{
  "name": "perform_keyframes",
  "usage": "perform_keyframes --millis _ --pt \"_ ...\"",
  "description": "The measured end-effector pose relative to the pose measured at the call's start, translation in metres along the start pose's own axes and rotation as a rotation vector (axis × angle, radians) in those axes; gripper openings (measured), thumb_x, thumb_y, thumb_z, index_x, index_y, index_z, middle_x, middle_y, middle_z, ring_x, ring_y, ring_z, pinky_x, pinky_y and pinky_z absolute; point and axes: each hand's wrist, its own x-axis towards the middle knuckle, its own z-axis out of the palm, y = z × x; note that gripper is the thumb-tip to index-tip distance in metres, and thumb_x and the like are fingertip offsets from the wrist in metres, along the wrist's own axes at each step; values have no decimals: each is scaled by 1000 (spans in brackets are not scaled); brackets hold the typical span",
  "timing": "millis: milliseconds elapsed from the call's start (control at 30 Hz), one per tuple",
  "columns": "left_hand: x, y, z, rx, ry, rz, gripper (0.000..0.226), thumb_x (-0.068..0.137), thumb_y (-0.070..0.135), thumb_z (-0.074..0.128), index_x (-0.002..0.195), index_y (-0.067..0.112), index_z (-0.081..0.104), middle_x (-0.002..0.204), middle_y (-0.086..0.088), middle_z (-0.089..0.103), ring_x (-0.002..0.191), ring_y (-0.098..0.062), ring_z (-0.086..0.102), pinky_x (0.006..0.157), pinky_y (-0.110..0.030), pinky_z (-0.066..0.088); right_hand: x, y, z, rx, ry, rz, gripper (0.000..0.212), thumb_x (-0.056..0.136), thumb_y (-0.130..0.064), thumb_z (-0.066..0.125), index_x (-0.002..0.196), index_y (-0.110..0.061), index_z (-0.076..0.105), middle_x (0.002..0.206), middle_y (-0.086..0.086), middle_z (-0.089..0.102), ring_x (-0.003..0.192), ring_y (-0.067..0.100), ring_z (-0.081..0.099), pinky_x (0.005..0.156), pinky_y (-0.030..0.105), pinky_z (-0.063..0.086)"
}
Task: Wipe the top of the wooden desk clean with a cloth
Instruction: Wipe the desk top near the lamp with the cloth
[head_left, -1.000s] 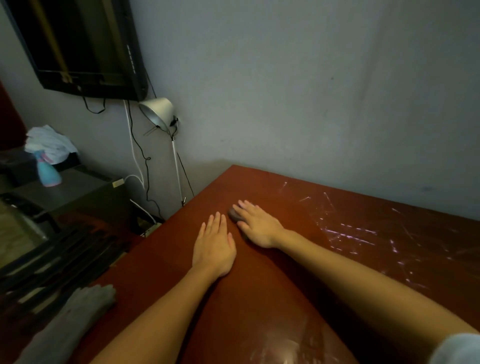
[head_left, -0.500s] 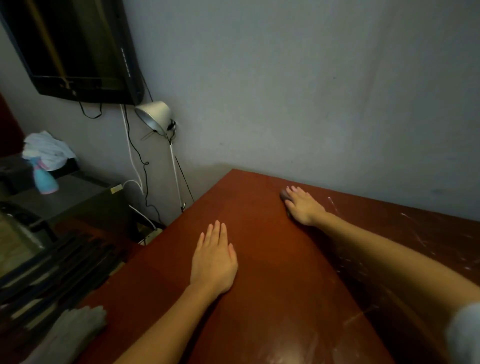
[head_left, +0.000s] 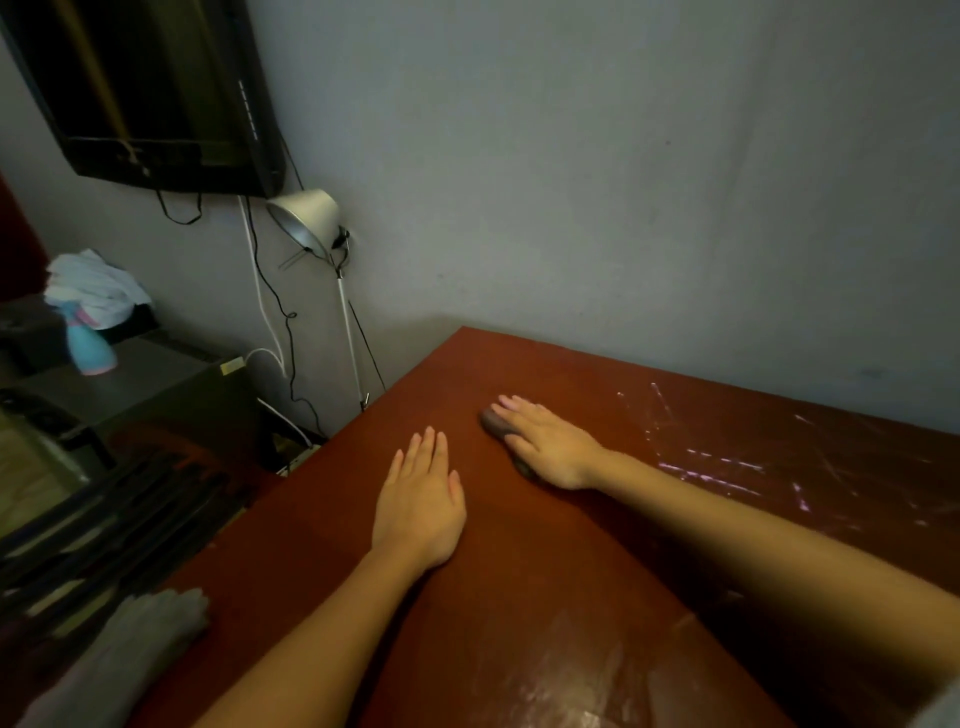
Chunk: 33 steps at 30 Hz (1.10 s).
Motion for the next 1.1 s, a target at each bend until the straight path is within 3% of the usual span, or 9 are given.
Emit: perform_keyframes --millis 200,333,467,567,667,867,967,1100 --pt "-1 0 2 28 7 6 55 104 34 14 153 14 -1 161 -3 -4 148 -14 -5 119 -30 -2 -30 99 -16 -6 86 289 52 104 -33 22 152 -16 15 160 6 10 147 19 9 119 34 6" --pt "1 -1 3 19 33 9 55 104 35 14 153 16 -2 161 -2 -5 148 -13 -5 119 -29 -3 25 127 -19 7 141 473 53 102 -34 24 148 -7 25 156 15 21 145 28 19 118 40 16" --pt "0 -1 3 5 33 2 55 104 34 14 153 17 -3 161 0 -5 147 -12 -6 121 -29 -2 91 121 -13 5 153 544 52 99 -35 26 143 -9 35 149 17 34 138 32 29 115 41 23" --pt "0 -2 3 -2 24 1 55 104 35 15 153 17 -2 161 0 -5 147 -12 -6 121 -30 -2 116 91 -11 8 154 498 51 98 -33 27 144 -12 33 151 13 31 140 29 26 117 39 19" --pt "0 -1 2 -4 13 -5 55 104 35 15 153 17 -1 161 0 -4 148 -12 -5 121 -30 -1 116 64 -11 -4 89 388 52 101 -31 26 150 -13 22 159 8 16 146 24 14 120 35 10" --pt "-1 1 -2 -1 -3 -4 55 104 34 15 154 16 1 161 -1 -2 148 -13 -3 121 -30 -1 50 40 -5 34 10 81 49 103 -27 27 151 -20 21 159 4 14 147 21 11 120 33 6" --pt "-3 1 -2 0 -7 5 55 104 33 15 153 15 -1 161 -2 -3 148 -13 -4 120 -29 -3 14 67 -11 28 63 130 48 103 -27 29 150 -23 24 159 2 18 146 20 15 119 34 7" --pt "-1 0 0 12 11 3 55 104 34 14 153 15 -2 161 -2 -4 148 -14 -4 120 -29 -3 -1 125 -25 -59 120 356 48 101 -26 29 149 -23 28 157 5 24 144 20 22 117 40 10"
